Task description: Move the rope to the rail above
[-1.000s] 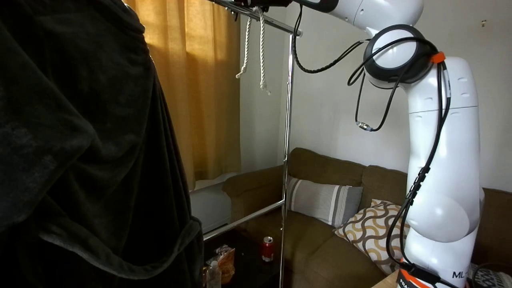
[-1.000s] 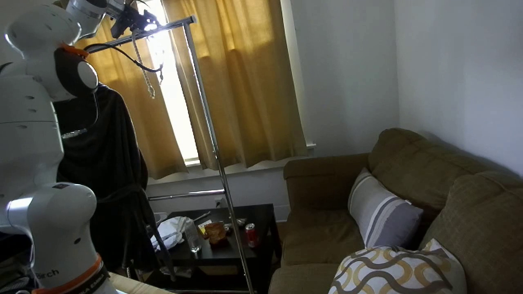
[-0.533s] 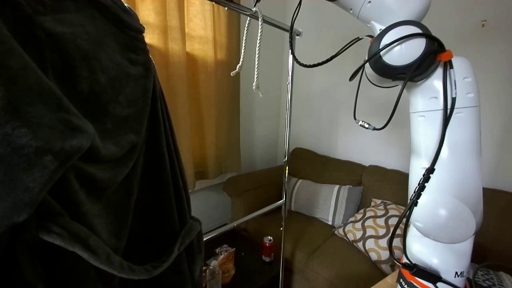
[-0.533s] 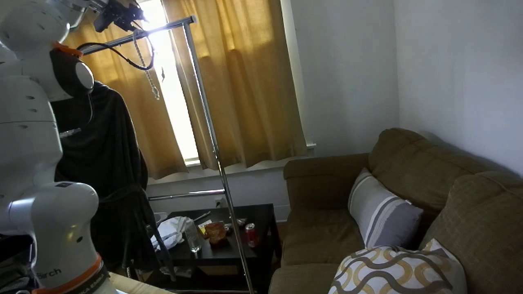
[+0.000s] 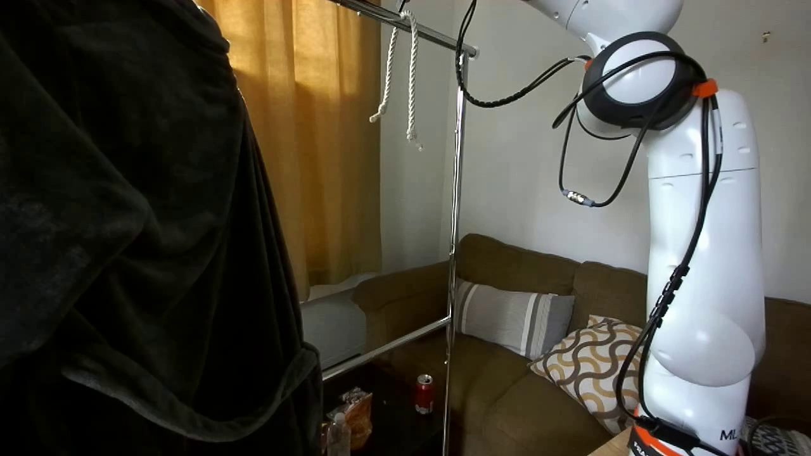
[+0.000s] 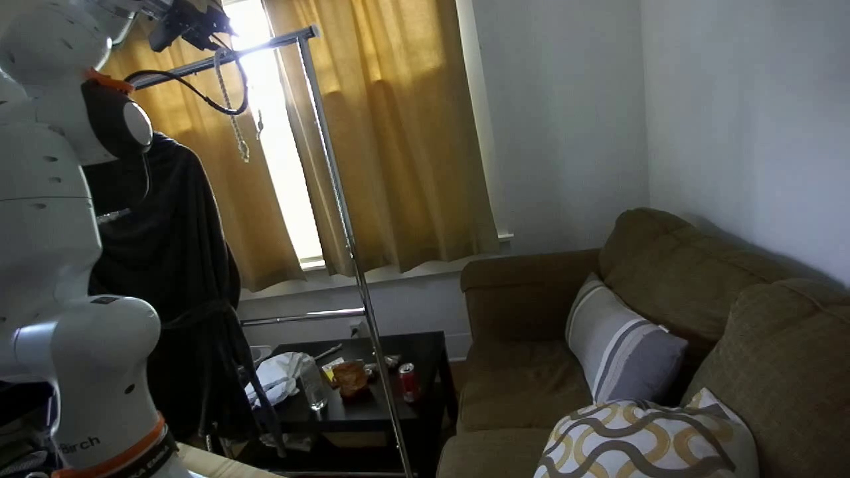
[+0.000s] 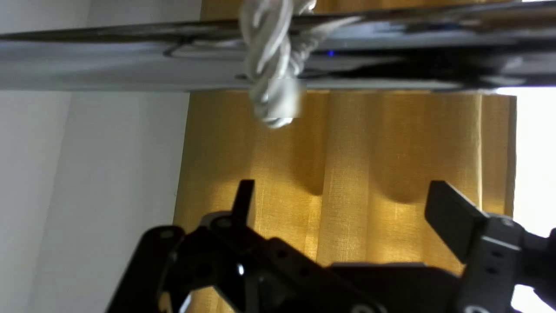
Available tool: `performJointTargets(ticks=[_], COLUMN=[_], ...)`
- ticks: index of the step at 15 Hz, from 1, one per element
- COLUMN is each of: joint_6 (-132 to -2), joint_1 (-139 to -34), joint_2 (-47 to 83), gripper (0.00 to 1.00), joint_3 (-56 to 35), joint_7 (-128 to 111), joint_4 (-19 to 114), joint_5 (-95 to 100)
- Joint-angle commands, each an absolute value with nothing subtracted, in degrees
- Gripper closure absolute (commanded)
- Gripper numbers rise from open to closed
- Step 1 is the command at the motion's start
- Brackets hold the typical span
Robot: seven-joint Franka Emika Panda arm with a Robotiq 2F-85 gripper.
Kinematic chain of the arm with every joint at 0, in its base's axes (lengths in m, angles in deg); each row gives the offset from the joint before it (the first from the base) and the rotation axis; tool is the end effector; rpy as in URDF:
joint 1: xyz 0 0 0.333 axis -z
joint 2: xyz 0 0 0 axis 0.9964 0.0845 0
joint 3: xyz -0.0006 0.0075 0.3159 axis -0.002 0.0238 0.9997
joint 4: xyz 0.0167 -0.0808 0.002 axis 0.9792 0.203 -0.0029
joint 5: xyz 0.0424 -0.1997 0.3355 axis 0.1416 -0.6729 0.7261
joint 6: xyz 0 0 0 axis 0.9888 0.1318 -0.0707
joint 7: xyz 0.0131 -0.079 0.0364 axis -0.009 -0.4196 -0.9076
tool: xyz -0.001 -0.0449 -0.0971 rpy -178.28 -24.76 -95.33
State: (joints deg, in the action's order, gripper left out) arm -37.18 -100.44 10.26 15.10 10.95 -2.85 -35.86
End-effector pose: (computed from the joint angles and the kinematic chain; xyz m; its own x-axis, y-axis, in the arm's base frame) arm 0.4491 0.2257 0.9646 0.4336 0.0698 0.8984 -0.0550 -0.9931 0.1037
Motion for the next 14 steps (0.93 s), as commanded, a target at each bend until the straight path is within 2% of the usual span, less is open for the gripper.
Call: performJointTargets(ticks=[1, 5, 6, 9, 14], joint_6=[-37.2, -33.1, -30.0, -18.5, -1.0], joint_1=[-100.4, -101.1, -105.6, -108.0, -110.4], joint_2=[10.3, 8.8, 9.1, 6.5, 1.7], gripper=[0.00, 0.00, 0.00, 0.00, 0.00], joint_3=[15.1, 18.1, 14.0, 12.4, 12.6], joint_7=[11.0, 7.0, 6.3, 6.4, 1.0], joint_4=[-2.9, -7.7, -10.6, -13.2, -13.0], joint_5=[-35.9, -28.4, -26.0, -22.4, -29.9])
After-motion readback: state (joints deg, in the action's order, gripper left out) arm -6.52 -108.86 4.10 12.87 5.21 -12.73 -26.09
